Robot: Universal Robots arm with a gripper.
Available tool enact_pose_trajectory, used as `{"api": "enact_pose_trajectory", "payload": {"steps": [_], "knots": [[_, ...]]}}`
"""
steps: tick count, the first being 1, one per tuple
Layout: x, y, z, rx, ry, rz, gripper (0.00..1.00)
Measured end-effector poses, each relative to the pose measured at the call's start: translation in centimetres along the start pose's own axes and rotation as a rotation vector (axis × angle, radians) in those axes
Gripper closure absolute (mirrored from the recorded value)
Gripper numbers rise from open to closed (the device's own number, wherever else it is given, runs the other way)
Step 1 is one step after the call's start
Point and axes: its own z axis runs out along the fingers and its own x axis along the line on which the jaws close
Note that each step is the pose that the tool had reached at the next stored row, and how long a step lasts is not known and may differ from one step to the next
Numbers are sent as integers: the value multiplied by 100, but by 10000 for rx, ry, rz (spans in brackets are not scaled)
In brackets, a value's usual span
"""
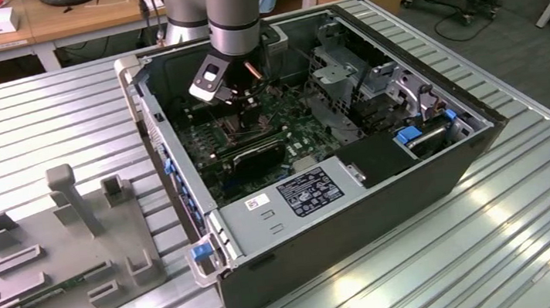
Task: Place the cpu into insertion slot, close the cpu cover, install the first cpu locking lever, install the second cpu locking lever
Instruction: 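Place the cpu into insertion slot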
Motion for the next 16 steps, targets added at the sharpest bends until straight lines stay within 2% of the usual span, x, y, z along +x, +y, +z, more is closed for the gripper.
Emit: {"api": "enact_pose_trajectory", "payload": {"steps": [3, 4, 13, 16], "knots": [[0, 0, 1, 0, 1, 0, 43], [0, 0, 1, 0, 1, 0, 37], [43, -1, 26, -1, 1, -2, 37], [49, -1, 36, 0, -44, -3, 37]]}}
